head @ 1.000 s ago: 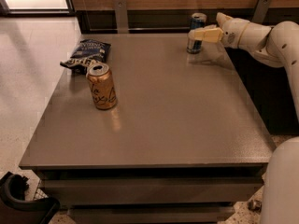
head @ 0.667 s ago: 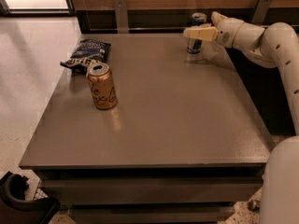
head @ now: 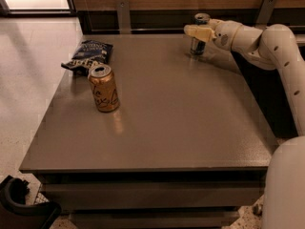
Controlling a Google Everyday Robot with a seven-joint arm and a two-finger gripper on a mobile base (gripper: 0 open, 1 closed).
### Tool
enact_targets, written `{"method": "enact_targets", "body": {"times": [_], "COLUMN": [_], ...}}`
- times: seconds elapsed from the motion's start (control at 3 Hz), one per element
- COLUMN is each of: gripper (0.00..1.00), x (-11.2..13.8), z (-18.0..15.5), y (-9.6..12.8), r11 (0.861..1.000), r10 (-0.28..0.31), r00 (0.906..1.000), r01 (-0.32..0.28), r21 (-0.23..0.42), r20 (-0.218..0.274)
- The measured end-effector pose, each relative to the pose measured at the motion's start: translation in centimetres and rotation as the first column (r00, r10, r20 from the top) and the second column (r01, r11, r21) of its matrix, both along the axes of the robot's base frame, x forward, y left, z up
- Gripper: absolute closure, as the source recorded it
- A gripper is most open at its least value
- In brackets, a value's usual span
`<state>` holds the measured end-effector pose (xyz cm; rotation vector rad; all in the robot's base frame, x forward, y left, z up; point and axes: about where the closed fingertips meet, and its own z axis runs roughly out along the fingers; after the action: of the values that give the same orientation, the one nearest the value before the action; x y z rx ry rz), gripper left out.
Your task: Knock redbull can over
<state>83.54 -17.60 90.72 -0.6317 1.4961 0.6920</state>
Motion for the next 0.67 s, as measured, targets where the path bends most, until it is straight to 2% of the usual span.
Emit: {"method": "enact_targets", "body": {"times": [0.33, 0.67], "gripper": [0.69, 0.93], "x": [0.05, 0.11], "z": [-0.02, -0.07], "y": [0.4, 0.79], "r11": [1.0, 1.0], "r10": [0.006, 0.011], "r00": [1.0, 0.9999], "r01": [-0.006, -0.011], "r21": [0.001, 0.002], "r20": [0.0, -0.001]}}
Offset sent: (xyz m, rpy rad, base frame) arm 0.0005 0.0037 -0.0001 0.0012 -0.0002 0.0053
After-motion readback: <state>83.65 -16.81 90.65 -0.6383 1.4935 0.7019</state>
